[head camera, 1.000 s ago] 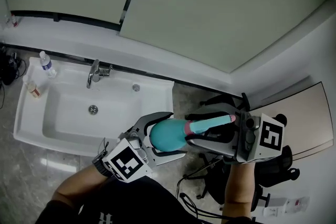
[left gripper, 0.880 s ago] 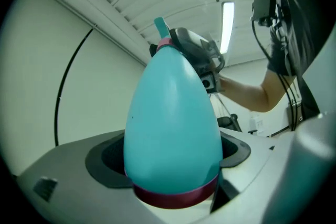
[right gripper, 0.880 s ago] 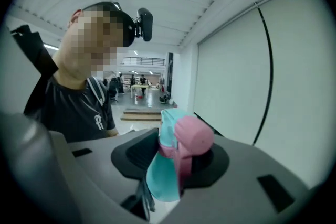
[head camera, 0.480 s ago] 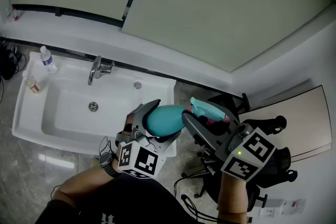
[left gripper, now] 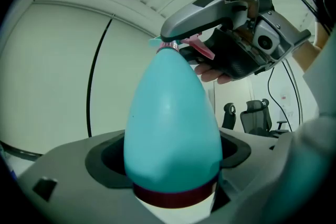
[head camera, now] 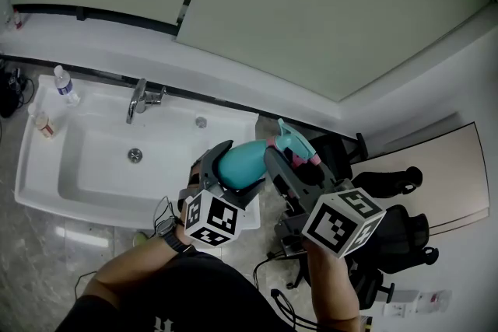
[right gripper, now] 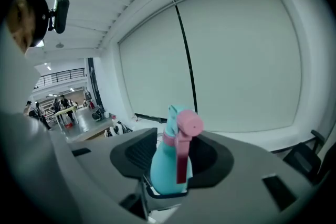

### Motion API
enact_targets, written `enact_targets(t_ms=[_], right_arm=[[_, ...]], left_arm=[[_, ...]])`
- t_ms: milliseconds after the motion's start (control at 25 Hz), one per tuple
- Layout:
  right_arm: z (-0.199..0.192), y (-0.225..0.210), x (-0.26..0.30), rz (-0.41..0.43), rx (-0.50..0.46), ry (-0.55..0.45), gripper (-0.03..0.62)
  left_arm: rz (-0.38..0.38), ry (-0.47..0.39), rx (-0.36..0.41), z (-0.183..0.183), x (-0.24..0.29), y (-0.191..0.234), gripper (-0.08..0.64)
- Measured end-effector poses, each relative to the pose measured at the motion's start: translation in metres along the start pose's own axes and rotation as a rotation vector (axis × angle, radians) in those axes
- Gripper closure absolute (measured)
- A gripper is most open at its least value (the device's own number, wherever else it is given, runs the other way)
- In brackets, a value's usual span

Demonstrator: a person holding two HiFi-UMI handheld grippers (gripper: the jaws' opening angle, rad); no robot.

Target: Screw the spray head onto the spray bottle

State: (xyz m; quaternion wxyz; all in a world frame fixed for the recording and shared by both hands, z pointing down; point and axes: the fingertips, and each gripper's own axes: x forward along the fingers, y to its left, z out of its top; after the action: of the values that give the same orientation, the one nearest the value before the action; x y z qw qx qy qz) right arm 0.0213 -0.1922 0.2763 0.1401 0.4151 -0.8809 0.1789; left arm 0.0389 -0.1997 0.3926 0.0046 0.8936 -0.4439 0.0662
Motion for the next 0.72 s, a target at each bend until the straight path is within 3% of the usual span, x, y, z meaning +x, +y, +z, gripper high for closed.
enact_targets(t_ms=[400,560,720], right_arm=[[0.009,0.033,-0.039,0.031,-0.165,-0.03,0.443],[0.01,0.048,-0.042,0.096,-0.209,-0.03,0.443],[0.009,0.053,-0.057,0.222,-0.24,-0.031,0.443]], left_arm=[[-0.055,-0.041,-0.096,0.011,-0.002,-0.003,0.121],[-0.123,-0.06,-0.127,0.019,-0.006,-0.014,0.121],[-0.233,-0.087,-0.17,0.031,-0.017,-0.02,0.121]])
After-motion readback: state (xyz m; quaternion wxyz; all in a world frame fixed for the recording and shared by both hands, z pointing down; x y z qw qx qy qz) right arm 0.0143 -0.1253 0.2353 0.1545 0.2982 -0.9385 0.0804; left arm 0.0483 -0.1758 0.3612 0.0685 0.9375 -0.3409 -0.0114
